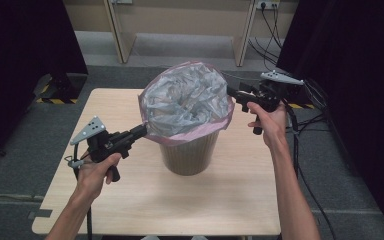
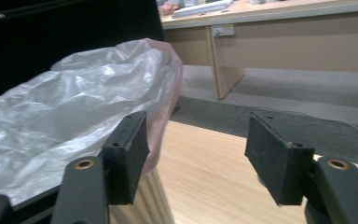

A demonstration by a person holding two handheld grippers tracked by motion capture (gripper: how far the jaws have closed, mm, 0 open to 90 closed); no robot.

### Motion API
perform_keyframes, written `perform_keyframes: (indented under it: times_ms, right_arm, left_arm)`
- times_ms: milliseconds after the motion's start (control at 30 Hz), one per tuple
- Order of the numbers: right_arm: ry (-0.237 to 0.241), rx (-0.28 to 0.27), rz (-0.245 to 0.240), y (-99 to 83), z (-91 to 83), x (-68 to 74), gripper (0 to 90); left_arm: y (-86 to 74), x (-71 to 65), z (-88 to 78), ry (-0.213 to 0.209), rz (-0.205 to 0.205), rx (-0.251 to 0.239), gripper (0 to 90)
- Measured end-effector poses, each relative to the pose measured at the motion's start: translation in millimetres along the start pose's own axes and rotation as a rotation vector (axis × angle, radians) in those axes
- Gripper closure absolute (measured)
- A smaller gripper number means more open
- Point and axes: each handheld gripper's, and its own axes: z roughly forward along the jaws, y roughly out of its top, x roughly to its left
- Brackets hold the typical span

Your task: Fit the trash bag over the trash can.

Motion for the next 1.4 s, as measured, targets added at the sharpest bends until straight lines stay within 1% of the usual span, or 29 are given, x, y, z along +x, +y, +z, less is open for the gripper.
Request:
perform_keyframes:
  times_ms: [33, 67, 100, 133, 200, 233, 267, 300, 333, 367, 433, 500, 567, 600, 700, 733, 833, 900, 967, 1067, 1100, 1200, 1233, 1300, 1400]
  right_arm:
    - [0.013, 0.002, 0.005, -0.1, 0.6, 0.1, 41.2]
    - [0.032, 0.004, 0.012, -0.7, 1.6, 0.0, 45.4]
    - [0.044, 0.009, 0.014, -1.5, 2.2, 0.0, 51.6]
    - [0.054, 0.015, 0.007, -2.4, 3.0, 0.0, 59.6]
    - [0.067, 0.020, -0.019, -4.4, 3.5, -0.1, 75.2]
    - [0.089, 0.014, -0.021, -5.6, 3.2, -0.6, 83.5]
    - [0.101, 0.010, -0.011, -6.4, 2.7, -0.4, 88.0]
    - [0.106, 0.007, -0.015, -7.0, 2.2, -0.9, 90.0]
    - [0.092, 0.008, -0.029, -7.5, 1.6, -1.1, 90.0]
    - [0.054, 0.014, -0.056, -7.8, 0.4, -1.6, 90.0]
    - [0.011, 0.013, -0.071, -8.7, -1.3, -3.8, 90.0]
    - [-0.038, 0.026, -0.099, -10.0, -1.9, -5.6, 90.0]
    - [-0.061, 0.051, -0.125, -12.9, 0.3, -6.4, 90.0]
    - [-0.061, 0.051, -0.125, -12.9, 0.3, -6.4, 90.0]
    - [-0.104, 0.115, -0.178, -21.8, 9.9, -5.1, 90.0]
    - [-0.107, 0.126, -0.182, -23.9, 12.2, -4.8, 90.0]
    - [-0.101, 0.170, -0.196, -32.1, 21.8, -2.5, 90.0]
    - [-0.097, 0.195, -0.209, -35.2, 26.8, -0.1, 90.0]
    - [-0.088, 0.218, -0.212, -37.2, 30.3, 1.8, 90.0]
    - [-0.063, 0.250, -0.225, -41.3, 33.5, 4.8, 90.0]
    - [-0.063, 0.255, -0.231, -42.3, 33.4, 5.5, 90.0]
    - [-0.052, 0.273, -0.239, -45.4, 31.1, 6.6, 90.0]
    - [-0.042, 0.278, -0.236, -46.4, 30.0, 6.7, 90.0]
    - [-0.038, 0.285, -0.240, -48.6, 27.2, 7.3, 90.0]
    - [-0.031, 0.292, -0.242, -51.5, 21.8, 5.3, 90.0]
  left_arm:
    - [0.5, -0.4, 1.0, 0.000, 0.003, 0.002, 87.1]
    - [0.7, -0.6, 1.9, 0.001, 0.005, 0.004, 87.0]
    - [0.7, -0.8, 2.6, 0.001, 0.005, 0.004, 87.0]
    - [0.6, -0.9, 3.0, 0.001, 0.005, 0.004, 87.0]
    - [0.3, -0.8, 3.1, 0.000, 0.006, 0.003, 87.0]
    - [0.2, -0.8, 3.1, -0.001, 0.007, 0.002, 87.0]
    - [0.1, -0.8, 3.1, -0.002, 0.007, 0.001, 87.0]
    - [0.0, -0.8, 3.2, -0.003, 0.007, 0.001, 87.0]
    - [-0.1, -0.8, 3.2, -0.003, 0.007, 0.000, 87.0]
    - [-0.2, -0.9, 3.3, -0.002, 0.009, 0.000, 87.0]
    - [-0.7, -1.1, 3.4, 0.001, 0.019, 0.002, 87.0]
    - [-1.6, -1.7, 4.3, 0.002, 0.024, 0.004, 87.0]
    - [-3.0, -1.6, 5.9, 0.005, 0.033, 0.011, 87.1]
    - [-3.0, -1.6, 5.9, 0.005, 0.033, 0.011, 87.1]
    - [-5.3, -0.5, 8.2, 0.013, 0.048, 0.024, 87.2]
    - [-6.6, 0.1, 9.3, 0.017, 0.054, 0.033, 87.3]
    - [-12.6, 2.9, 14.4, 0.009, 0.040, 0.054, 87.4]
    - [-16.0, 3.0, 17.2, 0.009, 0.043, 0.065, 87.4]
    - [-19.8, 2.6, 20.0, 0.008, 0.050, 0.079, 87.4]
    - [-26.0, -3.0, 20.4, 0.008, 0.095, 0.111, 87.4]
    - [-28.7, -4.9, 20.0, 0.001, 0.105, 0.122, 87.5]
    - [-37.6, -8.1, 20.1, -0.011, 0.114, 0.145, 87.5]
    - [-39.0, -9.0, 19.8, -0.009, 0.121, 0.150, 87.5]
    - [-40.3, -10.9, 18.8, -0.004, 0.139, 0.154, 87.5]
    - [-42.0, -13.2, 18.2, 0.005, 0.181, 0.169, 87.5]
